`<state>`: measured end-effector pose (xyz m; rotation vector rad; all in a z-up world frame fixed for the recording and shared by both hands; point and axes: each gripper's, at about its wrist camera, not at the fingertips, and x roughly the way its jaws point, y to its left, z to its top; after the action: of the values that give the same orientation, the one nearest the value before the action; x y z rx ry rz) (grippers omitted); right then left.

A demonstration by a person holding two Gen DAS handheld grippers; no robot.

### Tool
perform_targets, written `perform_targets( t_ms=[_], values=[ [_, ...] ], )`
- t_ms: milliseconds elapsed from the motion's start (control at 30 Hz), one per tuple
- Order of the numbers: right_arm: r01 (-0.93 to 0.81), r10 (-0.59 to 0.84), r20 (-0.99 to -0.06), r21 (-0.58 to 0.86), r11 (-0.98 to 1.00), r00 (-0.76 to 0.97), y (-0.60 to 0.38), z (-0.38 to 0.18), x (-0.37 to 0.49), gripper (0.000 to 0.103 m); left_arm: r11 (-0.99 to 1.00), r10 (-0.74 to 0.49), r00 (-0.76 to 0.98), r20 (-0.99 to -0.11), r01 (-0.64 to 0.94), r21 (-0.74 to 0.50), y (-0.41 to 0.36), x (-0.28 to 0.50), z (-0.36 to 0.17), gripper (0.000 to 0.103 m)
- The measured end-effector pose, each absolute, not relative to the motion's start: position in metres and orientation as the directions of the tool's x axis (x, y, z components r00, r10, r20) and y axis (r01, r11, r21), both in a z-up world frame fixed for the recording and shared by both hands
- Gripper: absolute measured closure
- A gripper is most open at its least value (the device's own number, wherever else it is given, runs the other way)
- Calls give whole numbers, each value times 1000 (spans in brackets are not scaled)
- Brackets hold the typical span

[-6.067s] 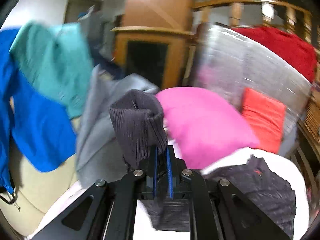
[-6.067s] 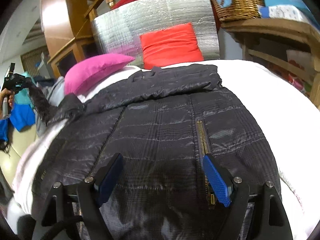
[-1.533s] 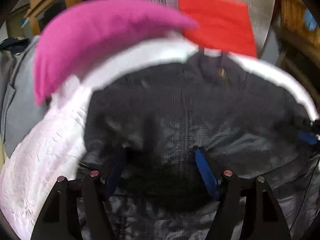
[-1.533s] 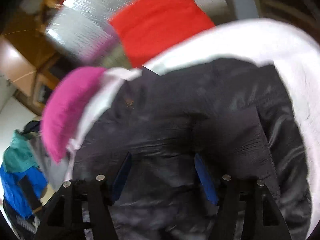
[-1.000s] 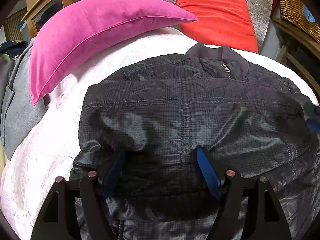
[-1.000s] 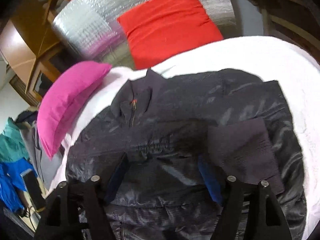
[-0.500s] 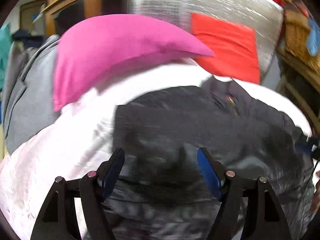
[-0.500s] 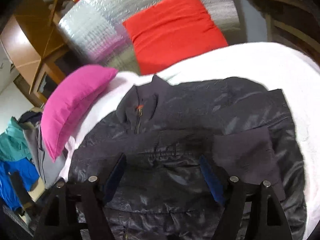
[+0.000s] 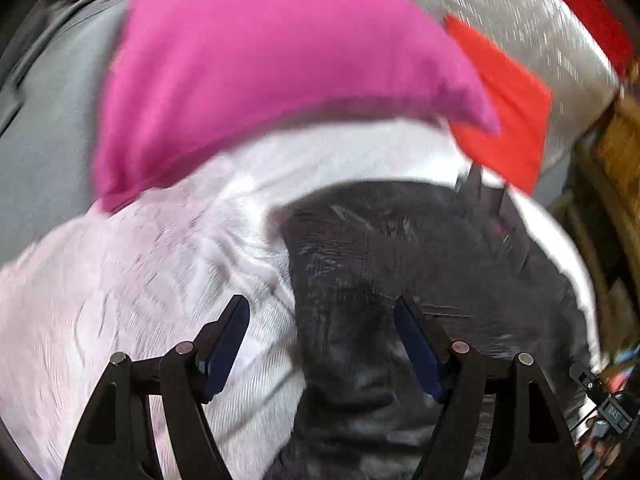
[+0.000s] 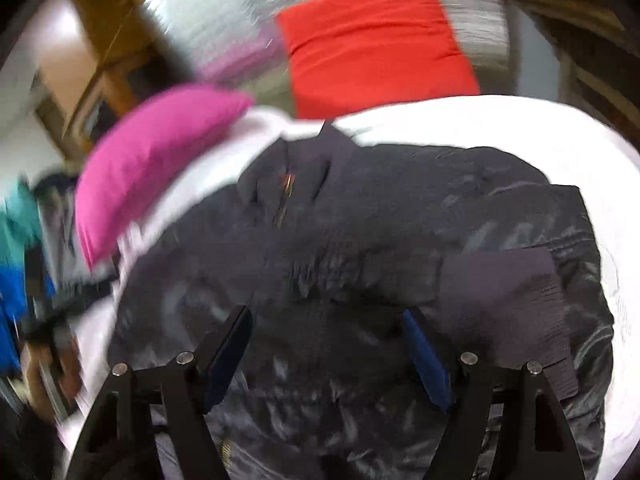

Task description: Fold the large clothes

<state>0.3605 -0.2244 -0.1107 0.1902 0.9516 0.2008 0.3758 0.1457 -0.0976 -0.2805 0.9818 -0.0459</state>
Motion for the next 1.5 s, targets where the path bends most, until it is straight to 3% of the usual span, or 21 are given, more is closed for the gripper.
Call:
perform_targets(
  t_ms=[33, 100, 133, 200, 267, 333, 400, 433, 567, 733, 833, 900, 1000, 1100, 1233, 1333, 1433, 1500],
  values=[
    [-94, 249, -798, 237, 967, 549, -223, -118, 361, 23, 967, -167, 544, -822, -70, -243, 141, 384, -102, 52],
    [-110, 238, -803, 213, 971, 547, -220, -126, 362, 23, 972, -167, 514, -841, -58, -228, 137, 400, -110, 79],
    [-120, 219, -808, 183, 976, 547, -216, -126, 362, 23, 973, -160, 520, -839, -60, -223, 136, 403, -110, 87],
    [-127, 206, -817, 163, 978, 539, -212, -128, 365, 23, 981, -141, 561, -816, -29, -189, 131, 408, -101, 90],
    [-128, 211, -816, 168, 977, 538, -212, -129, 366, 23, 987, -134, 606, -784, 8, -163, 128, 407, -97, 90],
    [-132, 209, -813, 163, 978, 543, -212, -130, 366, 23, 995, -97, 563, -821, 24, -101, 122, 409, -116, 89],
    [-133, 203, -814, 156, 979, 545, -211, -130, 365, 23, 997, -70, 580, -812, 17, -74, 120, 402, -118, 81],
    [-131, 203, -814, 157, 979, 544, -212, -130, 364, 23, 997, -63, 586, -808, -8, -83, 122, 399, -114, 77],
    [-127, 203, -806, 160, 979, 556, -208, -129, 362, 21, 994, -2, 660, -752, -78, -71, 124, 369, -80, 76],
    [-117, 204, -805, 167, 979, 557, -203, -128, 361, 14, 999, -43, 729, -683, 16, -46, 78, 317, -56, 68],
    [-116, 234, -807, 204, 972, 542, -209, -127, 362, 14, 997, -45, 699, -713, 81, 17, 35, 307, -76, 59],
    [-122, 273, -799, 246, 961, 535, -216, -120, 361, 14, 992, 3, 609, -793, 99, 79, 11, 316, -110, 59],
    [-94, 353, -721, 375, 922, 596, -254, -96, 351, 16, 986, 74, 641, -764, 66, 151, 3, 314, -113, 59],
    [4, 283, -640, 408, 913, 714, -314, -75, 342, 15, 991, 55, 654, -754, 55, 120, 1, 309, -95, 59],
    [234, 170, -667, 471, 850, 725, -398, -95, 350, 15, 993, -73, 713, -698, 114, 13, -14, 291, -60, 59],
    [289, 186, -724, 479, 829, 665, -423, -123, 367, 23, 978, -169, 695, -699, 209, -28, -48, 287, -62, 59],
    [251, 234, -747, 474, 844, 623, -420, -133, 388, 36, 963, -161, 638, -753, 268, 21, -84, 292, -85, 59],
    [234, 254, -758, 471, 850, 601, -416, -135, 398, 67, 961, -103, 624, -774, 265, 86, -98, 295, -100, 59]
  ],
)
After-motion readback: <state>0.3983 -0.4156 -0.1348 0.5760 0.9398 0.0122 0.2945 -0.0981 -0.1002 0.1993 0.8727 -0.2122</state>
